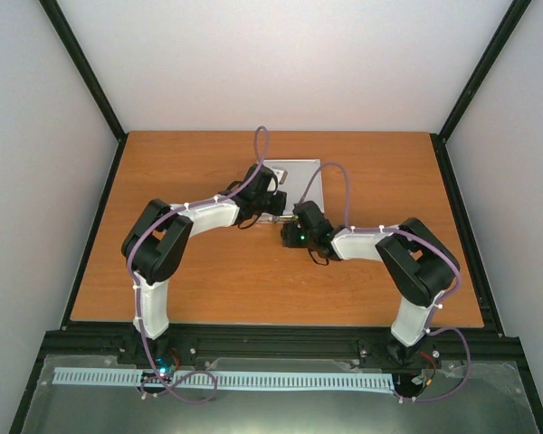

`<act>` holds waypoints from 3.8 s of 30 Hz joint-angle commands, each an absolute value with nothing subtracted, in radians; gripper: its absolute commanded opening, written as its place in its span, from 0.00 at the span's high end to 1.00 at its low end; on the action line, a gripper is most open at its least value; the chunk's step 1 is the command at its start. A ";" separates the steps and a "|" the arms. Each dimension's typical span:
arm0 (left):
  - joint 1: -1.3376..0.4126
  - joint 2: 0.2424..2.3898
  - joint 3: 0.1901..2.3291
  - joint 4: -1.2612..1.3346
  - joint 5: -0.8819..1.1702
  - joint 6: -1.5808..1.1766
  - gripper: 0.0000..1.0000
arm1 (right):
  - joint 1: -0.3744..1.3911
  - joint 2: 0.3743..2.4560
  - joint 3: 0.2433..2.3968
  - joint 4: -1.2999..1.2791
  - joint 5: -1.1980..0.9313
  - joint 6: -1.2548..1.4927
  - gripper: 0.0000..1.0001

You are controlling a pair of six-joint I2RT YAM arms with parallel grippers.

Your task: Pack up texas hold em set

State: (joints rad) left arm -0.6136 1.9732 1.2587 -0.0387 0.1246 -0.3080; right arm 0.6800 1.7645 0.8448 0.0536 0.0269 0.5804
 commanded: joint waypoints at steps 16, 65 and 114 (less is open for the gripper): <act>-0.624 2.069 1.172 -0.323 0.107 -0.288 0.99 | 0.655 1.835 0.791 0.292 -0.141 0.595 0.36; -0.624 2.061 1.166 -0.330 0.100 -0.281 0.99 | 0.612 1.855 0.863 0.248 -0.185 0.564 0.36; -0.624 2.074 1.164 -0.331 0.099 -0.282 0.99 | 0.597 1.890 0.889 0.254 -0.201 0.640 0.33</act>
State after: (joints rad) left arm -0.6136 1.9709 1.2461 -0.0177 0.1123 -0.3061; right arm 0.6098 1.8553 0.8970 0.2024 -0.1761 0.6048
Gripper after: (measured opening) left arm 0.011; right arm 0.674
